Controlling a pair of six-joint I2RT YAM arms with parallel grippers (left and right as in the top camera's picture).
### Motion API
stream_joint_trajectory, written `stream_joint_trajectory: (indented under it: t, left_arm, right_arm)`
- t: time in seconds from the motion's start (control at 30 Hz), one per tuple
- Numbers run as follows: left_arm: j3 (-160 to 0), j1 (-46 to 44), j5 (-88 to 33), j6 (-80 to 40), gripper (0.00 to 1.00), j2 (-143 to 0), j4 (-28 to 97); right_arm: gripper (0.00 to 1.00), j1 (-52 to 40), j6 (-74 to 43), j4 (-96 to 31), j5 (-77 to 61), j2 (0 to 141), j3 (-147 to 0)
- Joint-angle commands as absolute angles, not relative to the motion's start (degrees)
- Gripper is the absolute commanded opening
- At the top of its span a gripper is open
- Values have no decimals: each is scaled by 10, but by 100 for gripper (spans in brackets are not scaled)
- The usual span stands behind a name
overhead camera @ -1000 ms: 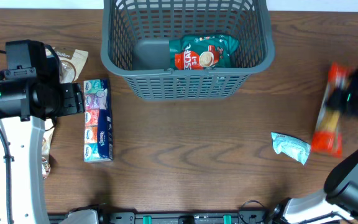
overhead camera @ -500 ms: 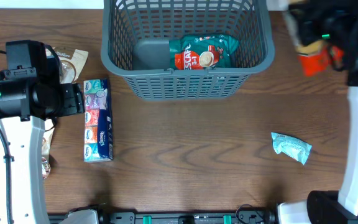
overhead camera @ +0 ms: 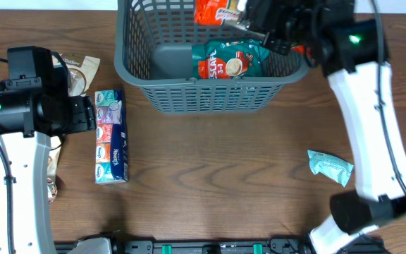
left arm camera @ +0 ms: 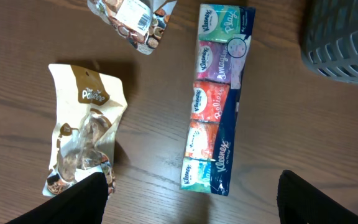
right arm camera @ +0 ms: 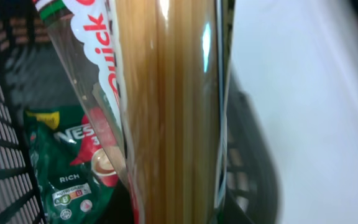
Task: Pack container
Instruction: 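Grasp the spaghetti pack with the right gripper and place it in the basket, then move the right gripper to the light-blue packet and grasp it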
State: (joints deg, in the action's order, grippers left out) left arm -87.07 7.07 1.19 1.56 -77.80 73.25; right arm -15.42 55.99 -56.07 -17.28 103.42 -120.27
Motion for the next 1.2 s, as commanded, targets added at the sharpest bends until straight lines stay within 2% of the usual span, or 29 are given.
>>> stream_joint_trajectory:
  t: [0.0, 0.6, 0.63, 0.67, 0.73, 0.77, 1.0, 1.17]
  left_arm:
    - [-872, 73, 4, 21, 77, -778, 735]
    - [-872, 73, 4, 17, 77, -778, 734]
    - [-872, 73, 4, 17, 77, -778, 734]
    - [-872, 73, 4, 17, 77, -778, 735]
    - [-872, 73, 4, 17, 77, -778, 735]
    - [-872, 73, 4, 17, 77, -778, 734]
    - [-872, 73, 4, 17, 77, -778, 734]
    - [-872, 73, 4, 20, 77, -778, 734]
  right_arm:
    - [1, -167, 590, -552, -200, 1071, -1222]
    - [2, -210, 559, -552, -200, 1226, -1222]
    - [7, -210, 555, -555, -200, 1227, -1222]
    - [22, -210, 550, -558, -200, 1227, -1222]
    - [68, -209, 533, -561, -200, 1227, -1222]
    - [99, -209, 517, -561, -200, 1225, -1222]
    - [99, -215, 442, -531, -225, 1186, -1223]
    - [99, -209, 332, -485, -225, 1142, -1253]
